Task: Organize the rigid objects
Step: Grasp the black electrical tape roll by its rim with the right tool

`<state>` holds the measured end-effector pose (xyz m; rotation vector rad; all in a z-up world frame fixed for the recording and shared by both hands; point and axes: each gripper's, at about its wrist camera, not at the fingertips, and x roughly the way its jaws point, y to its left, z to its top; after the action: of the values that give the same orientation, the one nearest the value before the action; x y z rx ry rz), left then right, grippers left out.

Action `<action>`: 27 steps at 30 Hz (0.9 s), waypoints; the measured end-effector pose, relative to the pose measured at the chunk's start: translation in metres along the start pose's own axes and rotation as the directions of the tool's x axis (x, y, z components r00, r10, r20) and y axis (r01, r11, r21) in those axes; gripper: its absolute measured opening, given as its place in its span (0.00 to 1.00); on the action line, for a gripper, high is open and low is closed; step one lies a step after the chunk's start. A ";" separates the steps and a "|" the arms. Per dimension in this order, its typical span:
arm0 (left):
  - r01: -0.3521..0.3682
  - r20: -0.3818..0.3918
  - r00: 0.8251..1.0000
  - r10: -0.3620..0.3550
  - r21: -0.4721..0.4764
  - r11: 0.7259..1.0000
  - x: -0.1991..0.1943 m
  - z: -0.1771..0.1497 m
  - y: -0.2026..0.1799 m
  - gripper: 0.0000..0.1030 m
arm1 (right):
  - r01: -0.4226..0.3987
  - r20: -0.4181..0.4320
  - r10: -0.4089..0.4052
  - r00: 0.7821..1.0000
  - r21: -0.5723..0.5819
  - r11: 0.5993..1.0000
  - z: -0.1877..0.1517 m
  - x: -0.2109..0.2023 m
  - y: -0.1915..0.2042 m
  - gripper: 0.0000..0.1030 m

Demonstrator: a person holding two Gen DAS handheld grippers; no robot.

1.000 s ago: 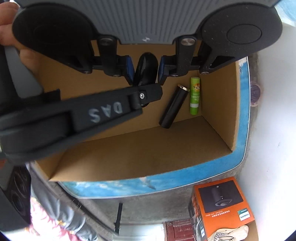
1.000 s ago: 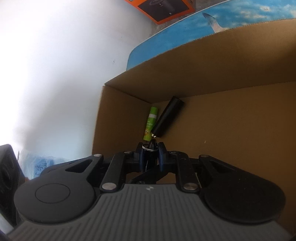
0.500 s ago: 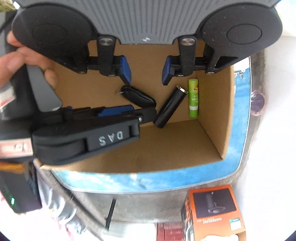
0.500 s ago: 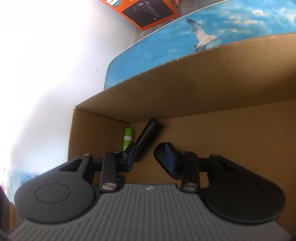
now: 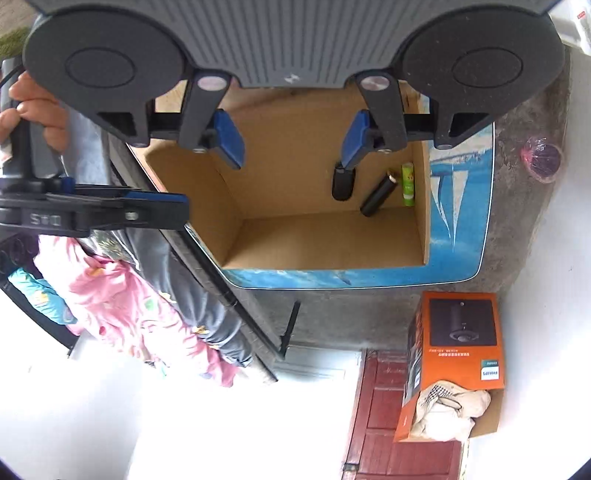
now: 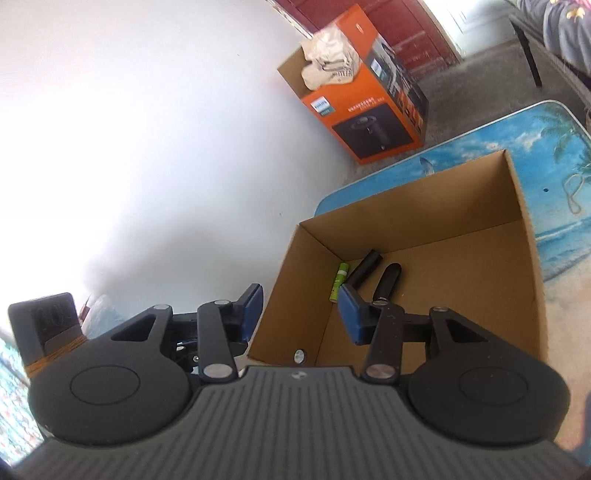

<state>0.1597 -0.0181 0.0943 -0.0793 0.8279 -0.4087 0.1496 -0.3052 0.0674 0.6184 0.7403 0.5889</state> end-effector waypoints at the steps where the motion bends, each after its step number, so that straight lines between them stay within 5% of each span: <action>1: 0.007 0.002 1.000 -0.007 0.010 1.000 -0.005 -0.012 -0.003 0.63 | -0.009 0.015 0.009 1.000 -0.004 1.000 -0.012 -0.014 0.000 0.44; 4: 0.033 -0.042 0.999 -0.032 0.028 0.999 -0.007 -0.043 -0.007 0.75 | 0.002 0.025 -0.002 1.000 0.004 1.000 -0.053 -0.036 -0.004 0.45; 12: 0.017 -0.137 0.990 -0.003 0.099 0.995 0.021 -0.130 -0.019 0.75 | 0.196 -0.139 -0.195 0.971 -0.008 0.981 -0.162 0.022 -0.018 0.45; 21: -0.044 -0.161 0.983 0.091 0.273 0.961 0.047 -0.176 -0.042 0.75 | 0.270 -0.199 -0.286 0.937 -0.108 0.957 -0.176 0.057 -0.007 0.36; 27: -0.008 -0.176 0.983 0.053 0.251 0.968 0.050 -0.183 -0.039 0.73 | 0.298 -0.217 -0.336 0.917 -0.189 0.936 -0.177 0.075 0.000 0.30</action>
<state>0.0437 -0.0572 -0.0564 0.2073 0.9499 -0.4929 0.0605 -0.2019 -0.0677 0.2745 0.9978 0.4179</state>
